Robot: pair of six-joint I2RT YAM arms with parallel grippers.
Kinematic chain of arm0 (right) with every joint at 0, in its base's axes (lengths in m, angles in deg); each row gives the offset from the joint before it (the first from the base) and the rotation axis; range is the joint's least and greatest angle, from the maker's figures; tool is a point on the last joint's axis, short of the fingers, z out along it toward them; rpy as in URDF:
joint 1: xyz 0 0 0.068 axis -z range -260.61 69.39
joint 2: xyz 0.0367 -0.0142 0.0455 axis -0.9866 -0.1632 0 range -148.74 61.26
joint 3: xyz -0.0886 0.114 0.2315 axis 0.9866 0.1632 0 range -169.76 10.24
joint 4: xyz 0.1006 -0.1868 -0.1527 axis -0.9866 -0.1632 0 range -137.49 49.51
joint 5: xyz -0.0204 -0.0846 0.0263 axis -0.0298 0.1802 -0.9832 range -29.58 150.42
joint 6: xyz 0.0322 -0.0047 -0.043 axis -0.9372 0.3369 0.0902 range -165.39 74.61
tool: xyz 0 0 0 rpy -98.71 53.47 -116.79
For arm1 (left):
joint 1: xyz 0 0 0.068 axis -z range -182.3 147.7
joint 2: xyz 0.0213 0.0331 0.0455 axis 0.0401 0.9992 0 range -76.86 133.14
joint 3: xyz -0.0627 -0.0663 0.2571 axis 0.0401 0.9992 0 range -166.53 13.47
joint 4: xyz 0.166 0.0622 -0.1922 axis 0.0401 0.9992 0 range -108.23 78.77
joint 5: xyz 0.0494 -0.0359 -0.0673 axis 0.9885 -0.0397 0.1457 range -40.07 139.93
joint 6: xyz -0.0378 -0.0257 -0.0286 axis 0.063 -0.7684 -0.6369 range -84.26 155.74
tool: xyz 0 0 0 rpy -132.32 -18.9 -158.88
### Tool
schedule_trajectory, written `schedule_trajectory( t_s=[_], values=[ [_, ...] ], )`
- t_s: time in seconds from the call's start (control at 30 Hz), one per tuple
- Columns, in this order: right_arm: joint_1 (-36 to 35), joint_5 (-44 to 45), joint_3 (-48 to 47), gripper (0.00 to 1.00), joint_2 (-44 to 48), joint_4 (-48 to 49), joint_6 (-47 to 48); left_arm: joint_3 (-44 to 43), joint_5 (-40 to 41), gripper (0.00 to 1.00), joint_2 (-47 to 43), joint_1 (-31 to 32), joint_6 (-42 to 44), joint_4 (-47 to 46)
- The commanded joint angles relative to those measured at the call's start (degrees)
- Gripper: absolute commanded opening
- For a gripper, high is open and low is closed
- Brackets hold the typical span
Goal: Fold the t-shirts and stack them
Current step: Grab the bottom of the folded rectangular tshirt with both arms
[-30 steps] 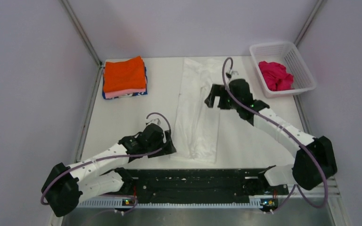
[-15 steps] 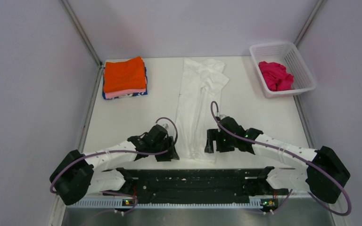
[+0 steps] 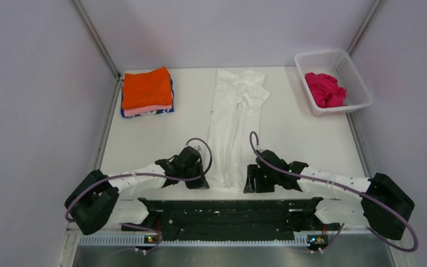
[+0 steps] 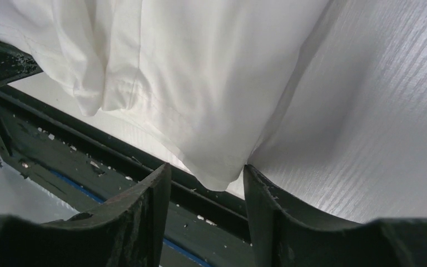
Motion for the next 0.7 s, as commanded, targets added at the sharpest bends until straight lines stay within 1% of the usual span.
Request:
schedule_trajectory(
  t_s=[0.0, 0.03, 0.07, 0.2, 0.23, 0.43, 0.53, 0.6, 0.67],
  values=[
    [-0.82, 3.19, 2.39, 0.48, -0.8, 2.87, -3.03, 1.28, 2.31, 0.0, 1.31, -0.09, 0.68, 0.69],
    [-0.83, 3.92, 2.52, 0.43, -1.17, 3.24, -3.32, 1.8, 2.11, 0.0, 0.77, -0.1, 0.53, 0.21],
    [-0.77, 4.0, 2.49, 0.36, -1.44, 3.32, -3.44, 2.34, 1.76, 0.0, 0.08, -0.08, 0.46, -0.01],
    [-1.31, 3.74, 4.03, 0.02, 1.32, 2.31, -4.72, 4.94, 0.88, 0.0, -3.95, 0.43, -0.4, 0.21],
    [-1.49, 3.55, 4.59, 0.0, 2.75, 1.69, -4.8, 6.43, 0.98, 0.0, -5.18, 0.81, -0.92, 0.12],
    [-1.97, -1.84, 9.1, 0.0, 12.84, 2.27, -5.27, 10.68, -1.14, 0.0, -9.72, 3.09, -2.85, -0.64],
    [-2.0, -3.16, 10.09, 0.0, 15.48, 3.04, -5.84, 10.27, -2.32, 0.0, -12.36, 3.3, -2.94, -2.29],
    [-2.02, -2.57, 9.75, 0.0, 16.06, 3.93, -5.97, 8.99, -3.45, 0.0, -13.59, 3.32, -2.7, -3.15],
    [-2.01, -0.84, 8.23, 0.0, 16.12, 4.02, -6.03, 6.87, -2.86, 0.0, -14.34, 3.32, -2.19, -2.6]
  ],
)
